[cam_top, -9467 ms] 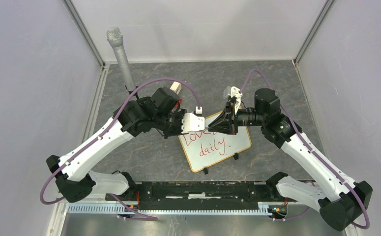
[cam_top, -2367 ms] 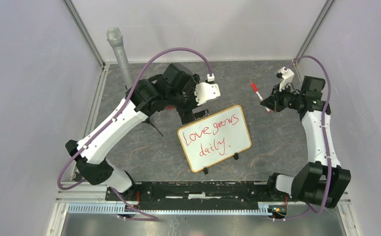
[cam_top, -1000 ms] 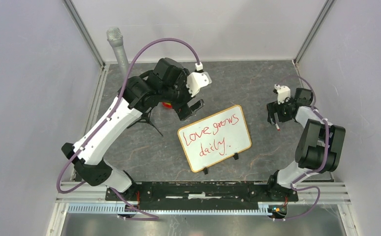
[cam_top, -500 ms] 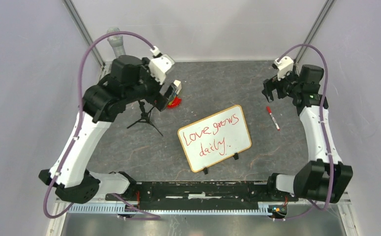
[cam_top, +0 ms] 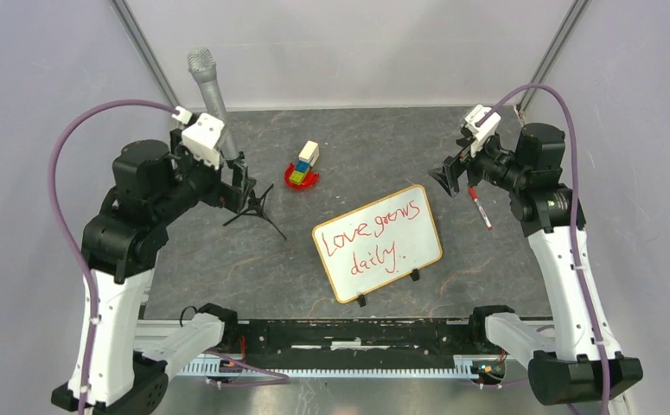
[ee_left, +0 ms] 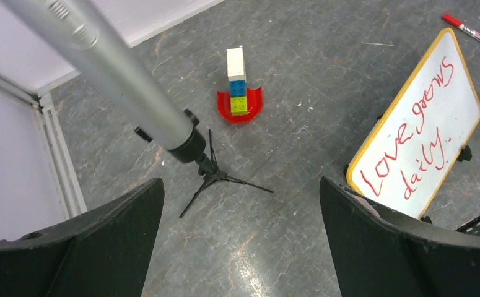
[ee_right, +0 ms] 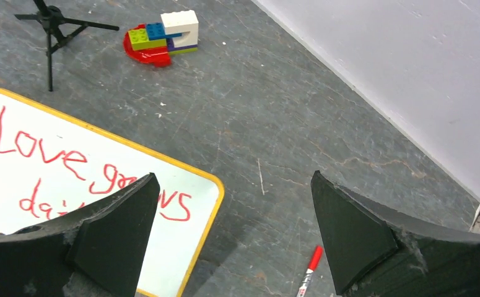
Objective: Write a sentence on the whiteboard
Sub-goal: Reset both arms
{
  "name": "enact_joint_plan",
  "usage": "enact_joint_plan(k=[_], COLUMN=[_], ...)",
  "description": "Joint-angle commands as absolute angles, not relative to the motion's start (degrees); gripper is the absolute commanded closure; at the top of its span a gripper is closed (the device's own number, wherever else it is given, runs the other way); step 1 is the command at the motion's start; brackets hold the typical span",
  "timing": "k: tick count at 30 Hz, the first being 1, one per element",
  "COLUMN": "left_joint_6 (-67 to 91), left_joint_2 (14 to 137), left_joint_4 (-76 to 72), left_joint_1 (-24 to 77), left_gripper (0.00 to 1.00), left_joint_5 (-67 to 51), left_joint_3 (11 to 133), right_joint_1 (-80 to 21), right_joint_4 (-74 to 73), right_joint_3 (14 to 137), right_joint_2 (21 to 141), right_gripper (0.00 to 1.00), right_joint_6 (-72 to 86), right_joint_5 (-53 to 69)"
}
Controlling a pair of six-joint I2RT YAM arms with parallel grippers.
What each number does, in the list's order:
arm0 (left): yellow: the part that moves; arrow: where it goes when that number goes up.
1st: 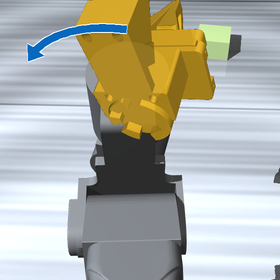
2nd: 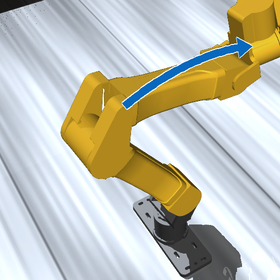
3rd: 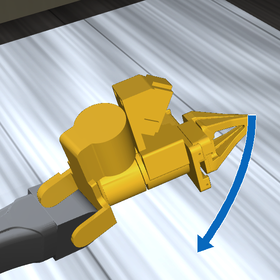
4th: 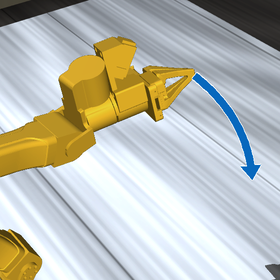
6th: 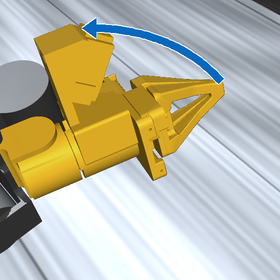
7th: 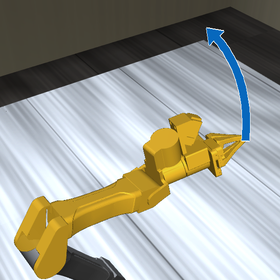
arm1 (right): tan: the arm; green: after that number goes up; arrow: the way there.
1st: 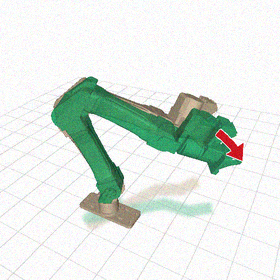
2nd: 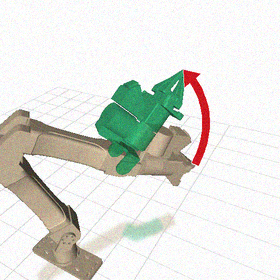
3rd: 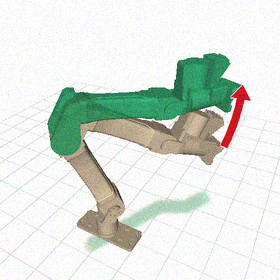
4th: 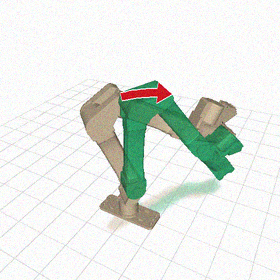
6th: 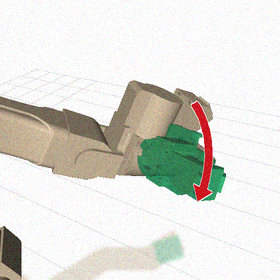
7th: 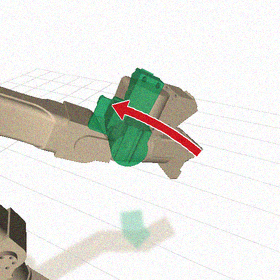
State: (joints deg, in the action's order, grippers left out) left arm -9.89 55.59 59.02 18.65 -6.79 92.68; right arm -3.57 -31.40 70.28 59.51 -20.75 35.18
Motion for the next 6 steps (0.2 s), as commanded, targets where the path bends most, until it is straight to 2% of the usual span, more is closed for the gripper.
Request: enact_joint_plan(k=[1, 6], left_joint_6=[-5.0, -3.5], left_joint_2=[51.9, 49.3], left_joint_4=[55.6, 54.7], left_joint_1=[15.2, 12.5], left_gripper=[0.0, 0.0], left_joint_5=[-9.0, -7.8], left_joint_3=[89.3, 86.9], right_joint_1=[-4.4, -4.9], right_joint_4=[-33.2, -33.3], right_joint_3=[70.7, 69.7], right_joint_2=[57.0, 55.7], right_gripper=[0.02, 0.02], right_joint_6=[-18.6, -18.5], right_joint_5=[35.9, 35.5])
